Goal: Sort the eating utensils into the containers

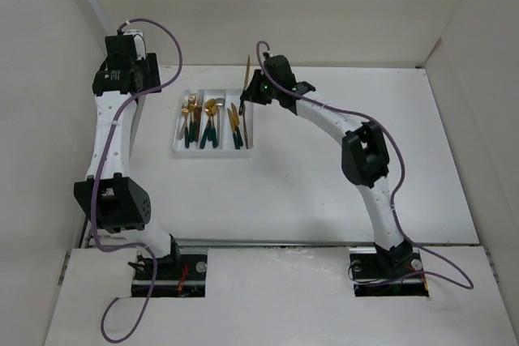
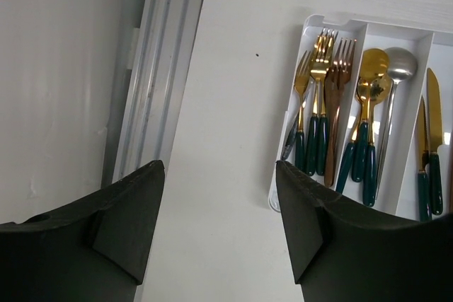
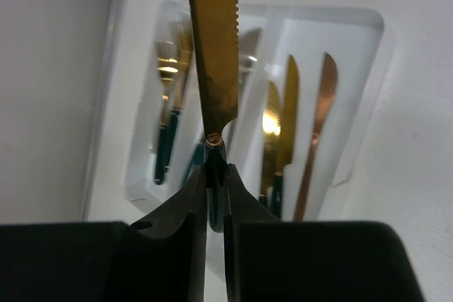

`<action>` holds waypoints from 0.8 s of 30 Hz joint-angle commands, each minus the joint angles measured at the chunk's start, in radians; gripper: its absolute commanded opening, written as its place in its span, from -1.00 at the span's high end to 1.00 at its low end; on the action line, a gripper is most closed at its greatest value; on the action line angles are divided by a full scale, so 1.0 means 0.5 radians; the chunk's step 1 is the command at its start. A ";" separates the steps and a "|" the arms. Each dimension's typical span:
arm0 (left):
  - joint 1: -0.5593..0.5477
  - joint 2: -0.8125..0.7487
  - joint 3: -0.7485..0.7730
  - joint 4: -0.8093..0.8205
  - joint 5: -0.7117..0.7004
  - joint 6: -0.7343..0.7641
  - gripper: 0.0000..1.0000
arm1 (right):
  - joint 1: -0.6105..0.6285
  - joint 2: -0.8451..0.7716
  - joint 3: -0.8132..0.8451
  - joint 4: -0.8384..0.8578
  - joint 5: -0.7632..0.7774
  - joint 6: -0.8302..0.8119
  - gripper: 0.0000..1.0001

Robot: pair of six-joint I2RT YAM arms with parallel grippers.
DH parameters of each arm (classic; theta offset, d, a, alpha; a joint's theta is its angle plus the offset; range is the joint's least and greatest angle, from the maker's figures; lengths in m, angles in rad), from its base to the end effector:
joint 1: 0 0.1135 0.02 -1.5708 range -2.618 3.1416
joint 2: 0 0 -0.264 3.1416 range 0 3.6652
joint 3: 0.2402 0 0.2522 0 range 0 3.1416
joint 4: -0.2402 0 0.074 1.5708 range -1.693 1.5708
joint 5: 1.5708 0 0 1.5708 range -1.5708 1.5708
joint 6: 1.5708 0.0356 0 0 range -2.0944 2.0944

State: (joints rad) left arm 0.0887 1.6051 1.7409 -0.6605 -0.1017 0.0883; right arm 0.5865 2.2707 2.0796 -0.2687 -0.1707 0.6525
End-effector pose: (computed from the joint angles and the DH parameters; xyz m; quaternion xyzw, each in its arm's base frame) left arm 0.3566 0.0353 0.4151 -0.0256 0.8652 0.0880 0.4930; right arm 0.4462 0.3037 0.2794 -0.0170 0.8476 0.3641 0.3858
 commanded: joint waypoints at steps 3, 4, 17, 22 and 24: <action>0.040 -0.069 -0.021 0.069 0.065 0.011 -0.23 | 0.008 0.183 0.078 0.175 -0.125 0.119 1.00; 0.040 -0.069 -0.021 0.069 0.065 0.011 -0.23 | 0.008 0.201 0.078 0.175 -0.155 0.119 1.00; 0.040 -0.032 -0.021 0.069 0.084 0.011 -0.23 | 0.008 -0.022 -0.260 0.157 -0.297 0.119 -0.09; 0.040 -0.032 -0.021 0.069 0.084 0.011 -0.23 | -0.108 -0.368 -0.327 0.157 -0.278 0.119 -0.14; 0.040 -0.032 -0.021 0.069 0.062 0.011 -0.23 | -0.190 -0.512 -0.385 0.157 -0.229 0.119 -0.19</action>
State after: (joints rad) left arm 0.1024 1.6051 1.7405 -0.6548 -0.0677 0.0891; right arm 0.5648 2.1918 1.9057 -0.2466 -0.3031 0.7143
